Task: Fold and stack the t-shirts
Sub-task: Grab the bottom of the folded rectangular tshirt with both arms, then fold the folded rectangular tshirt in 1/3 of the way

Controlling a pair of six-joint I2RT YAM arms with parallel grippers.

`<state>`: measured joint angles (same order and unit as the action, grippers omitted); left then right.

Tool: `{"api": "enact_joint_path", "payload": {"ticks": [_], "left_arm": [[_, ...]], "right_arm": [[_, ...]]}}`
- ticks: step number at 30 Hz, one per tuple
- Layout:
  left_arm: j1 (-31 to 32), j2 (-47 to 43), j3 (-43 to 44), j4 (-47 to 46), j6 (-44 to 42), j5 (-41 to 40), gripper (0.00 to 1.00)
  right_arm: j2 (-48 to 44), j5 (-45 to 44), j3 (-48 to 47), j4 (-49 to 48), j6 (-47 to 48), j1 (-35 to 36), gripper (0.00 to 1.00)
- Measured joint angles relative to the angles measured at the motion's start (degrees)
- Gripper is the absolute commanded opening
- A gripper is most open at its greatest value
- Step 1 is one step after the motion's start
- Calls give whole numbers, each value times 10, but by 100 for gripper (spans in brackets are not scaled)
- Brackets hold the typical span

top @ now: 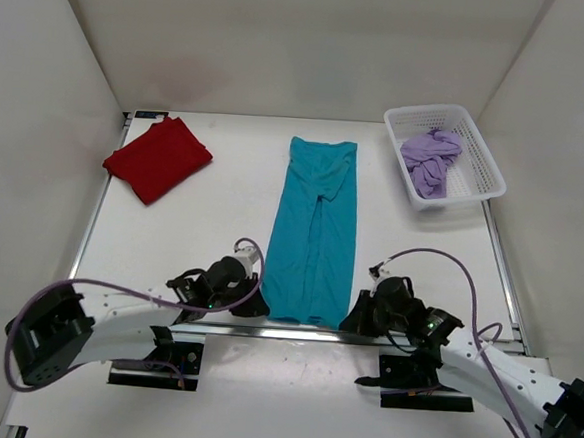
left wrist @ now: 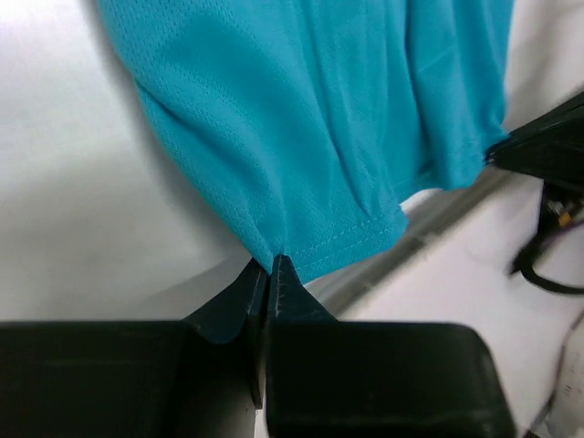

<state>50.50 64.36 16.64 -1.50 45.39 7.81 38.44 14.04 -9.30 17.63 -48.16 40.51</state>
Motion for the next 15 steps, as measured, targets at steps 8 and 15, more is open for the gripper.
{"api": "enact_joint_path", "payload": {"ticks": [8,15], "left_arm": [[6,-151,-43,97,50,-9,1],[-146,-3,193,130,-14,21,0]], "right_arm": [[-7,-24,-58,92,-17,38,0],[184,26,-266,85,156,-225,0]]}}
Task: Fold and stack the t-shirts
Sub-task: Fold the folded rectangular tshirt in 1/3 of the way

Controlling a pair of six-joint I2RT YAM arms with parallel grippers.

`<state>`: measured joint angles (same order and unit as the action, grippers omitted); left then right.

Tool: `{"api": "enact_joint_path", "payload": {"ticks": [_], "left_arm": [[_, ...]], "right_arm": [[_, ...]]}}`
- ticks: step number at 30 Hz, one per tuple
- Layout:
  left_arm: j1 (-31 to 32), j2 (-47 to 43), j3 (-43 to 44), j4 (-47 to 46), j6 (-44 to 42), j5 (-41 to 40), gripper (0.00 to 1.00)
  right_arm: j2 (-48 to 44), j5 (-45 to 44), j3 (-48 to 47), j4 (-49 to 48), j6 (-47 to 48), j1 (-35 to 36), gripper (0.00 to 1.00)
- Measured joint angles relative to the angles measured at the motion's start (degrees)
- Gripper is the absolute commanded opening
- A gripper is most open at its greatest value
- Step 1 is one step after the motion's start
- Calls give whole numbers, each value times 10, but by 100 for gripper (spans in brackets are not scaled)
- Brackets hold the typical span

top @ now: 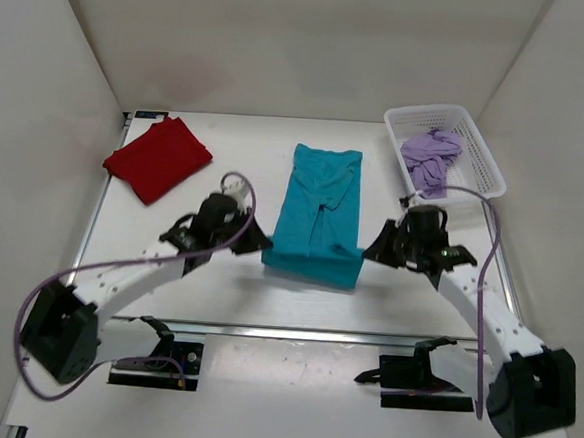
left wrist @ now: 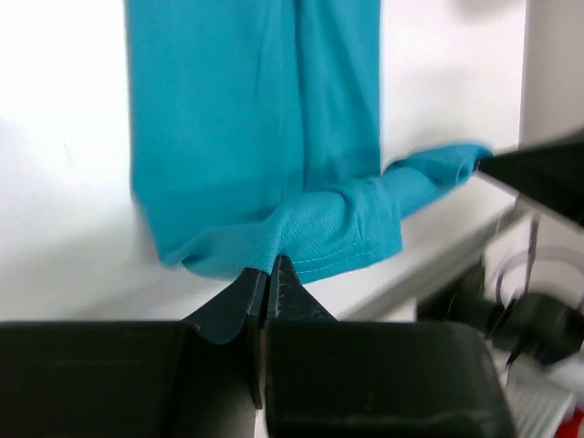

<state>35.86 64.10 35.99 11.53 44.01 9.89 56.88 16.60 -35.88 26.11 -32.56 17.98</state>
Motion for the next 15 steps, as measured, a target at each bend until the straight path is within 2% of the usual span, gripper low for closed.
{"api": "enact_joint_path", "payload": {"ticks": [3,7,15], "left_arm": [[-42,114,126,-1,-28,2,0],[-55,262,267,3,-58,-1,0],[-89,460,384,16,-68,-4,1]], "right_arm": [[97,12,-85,-24,47,-35,0],[211,26,-165,-59,83,-61,0],[352,50,-243,-108,95,-107,0]]}}
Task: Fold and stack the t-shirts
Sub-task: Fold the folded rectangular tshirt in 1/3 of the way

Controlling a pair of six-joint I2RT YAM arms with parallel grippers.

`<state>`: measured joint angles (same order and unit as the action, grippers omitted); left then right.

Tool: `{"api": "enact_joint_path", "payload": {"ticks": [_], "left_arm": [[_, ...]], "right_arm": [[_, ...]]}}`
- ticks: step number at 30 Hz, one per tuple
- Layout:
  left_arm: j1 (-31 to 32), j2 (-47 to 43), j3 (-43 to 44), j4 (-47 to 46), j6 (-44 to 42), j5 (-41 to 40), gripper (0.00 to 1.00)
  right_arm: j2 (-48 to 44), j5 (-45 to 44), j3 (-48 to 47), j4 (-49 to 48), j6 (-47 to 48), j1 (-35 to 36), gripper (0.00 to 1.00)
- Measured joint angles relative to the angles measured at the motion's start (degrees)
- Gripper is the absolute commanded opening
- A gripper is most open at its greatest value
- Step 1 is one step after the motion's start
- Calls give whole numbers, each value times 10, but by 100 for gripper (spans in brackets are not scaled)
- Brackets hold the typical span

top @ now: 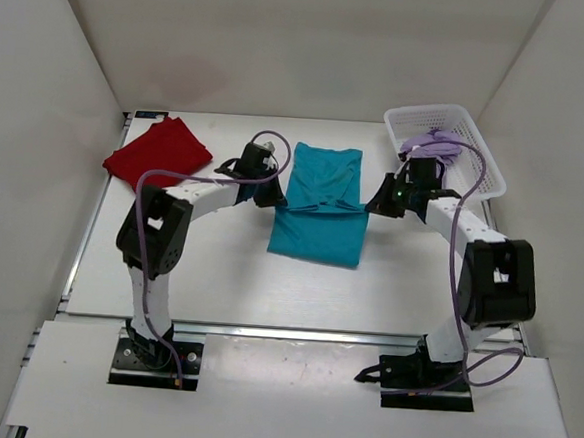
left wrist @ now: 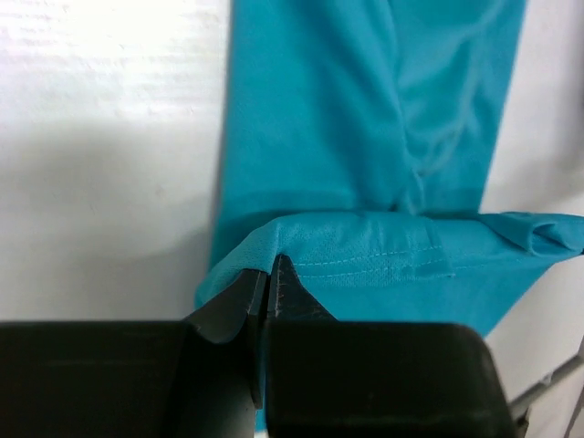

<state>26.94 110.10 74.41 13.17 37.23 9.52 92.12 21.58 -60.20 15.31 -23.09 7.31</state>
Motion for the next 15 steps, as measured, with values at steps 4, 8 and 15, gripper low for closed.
{"api": "enact_joint_path", "payload": {"ticks": [4,8,15], "left_arm": [[-12,50,42,1,7,-1,14],[-19,77,77,-10,12,1,40],[-34,29,3,-67,28,-7,56]], "right_arm": [[70,17,-38,-23,1,-15,0],[137,31,-69,-37,-1,-23,8],[139,37,-88,-43,-7,-23,45]]}}
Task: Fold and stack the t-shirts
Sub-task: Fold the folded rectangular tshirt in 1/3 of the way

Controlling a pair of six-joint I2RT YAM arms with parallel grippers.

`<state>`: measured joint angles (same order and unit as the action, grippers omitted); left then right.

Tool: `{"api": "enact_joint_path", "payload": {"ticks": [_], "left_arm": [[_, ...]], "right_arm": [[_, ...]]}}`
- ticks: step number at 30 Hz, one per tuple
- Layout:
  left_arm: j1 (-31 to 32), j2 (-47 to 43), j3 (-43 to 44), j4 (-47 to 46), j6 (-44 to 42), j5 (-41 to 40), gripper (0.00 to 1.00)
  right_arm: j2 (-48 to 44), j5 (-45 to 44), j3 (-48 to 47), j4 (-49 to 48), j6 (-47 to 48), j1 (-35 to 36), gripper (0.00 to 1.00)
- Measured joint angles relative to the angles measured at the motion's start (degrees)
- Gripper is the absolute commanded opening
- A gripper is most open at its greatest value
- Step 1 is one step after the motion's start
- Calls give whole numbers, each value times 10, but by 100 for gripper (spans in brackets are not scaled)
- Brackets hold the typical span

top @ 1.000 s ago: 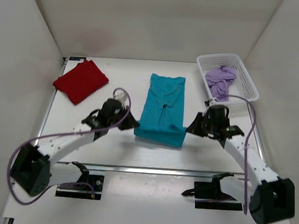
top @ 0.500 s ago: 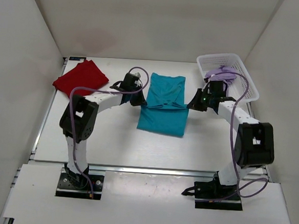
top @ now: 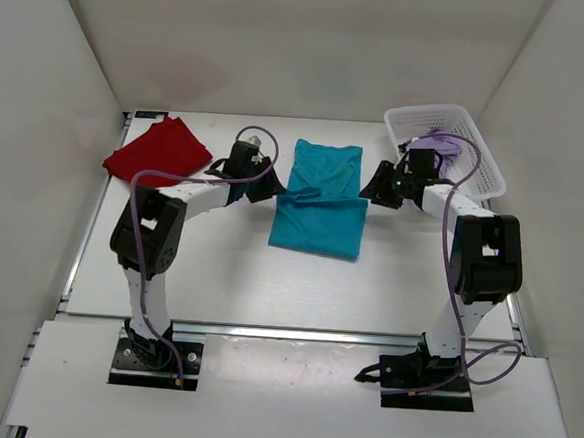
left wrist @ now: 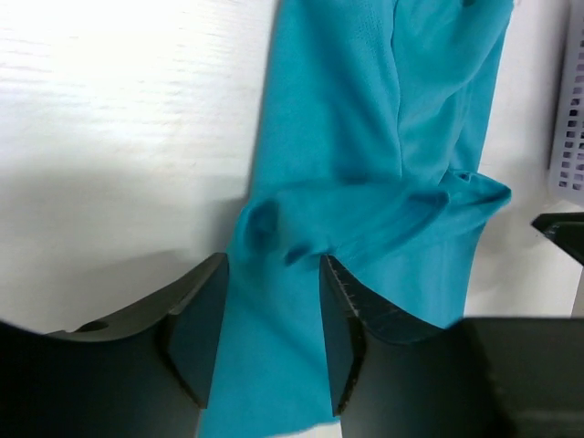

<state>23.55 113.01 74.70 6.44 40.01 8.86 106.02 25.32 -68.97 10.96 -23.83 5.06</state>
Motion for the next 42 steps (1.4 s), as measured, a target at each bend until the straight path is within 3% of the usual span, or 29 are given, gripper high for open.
{"api": "enact_joint_path", "payload": {"ticks": [2,5,8,11,15,18,27,31,34,36,42], "left_arm": [[-2,-41,-42,-13,1,-11,55],[8,-119,-115,-44,1,-37,55],[51,-170,-174,-85,1,-51,52],[92,-150,-186,-107,3,-46,49],[95,-81,-192,-113,5,-28,46],[84,-91,-229,-144,16,-12,46],[110,-289,-455,-177,30,-16,51],[96,-348,-481,-137,30,-17,54],[83,-402,-481,-112,29,-23,55],[76,-439,-484,-108,29,-26,55],[68,-512,-537,-102,35,-29,56]], "right_arm": [[-31,-15,11,-2,-1,6,46],[-106,-40,62,-26,-2,30,20],[-165,-42,125,-60,-5,72,7],[-152,-37,152,-69,-1,119,0],[-99,-39,173,-66,1,166,0],[-95,-45,205,-63,1,186,0],[-196,-57,295,-39,4,255,3],[-251,-54,292,-24,4,252,8],[-263,-42,278,-39,1,247,4],[-239,-31,251,-49,-1,246,0],[-79,7,118,-92,-13,281,0]]}}
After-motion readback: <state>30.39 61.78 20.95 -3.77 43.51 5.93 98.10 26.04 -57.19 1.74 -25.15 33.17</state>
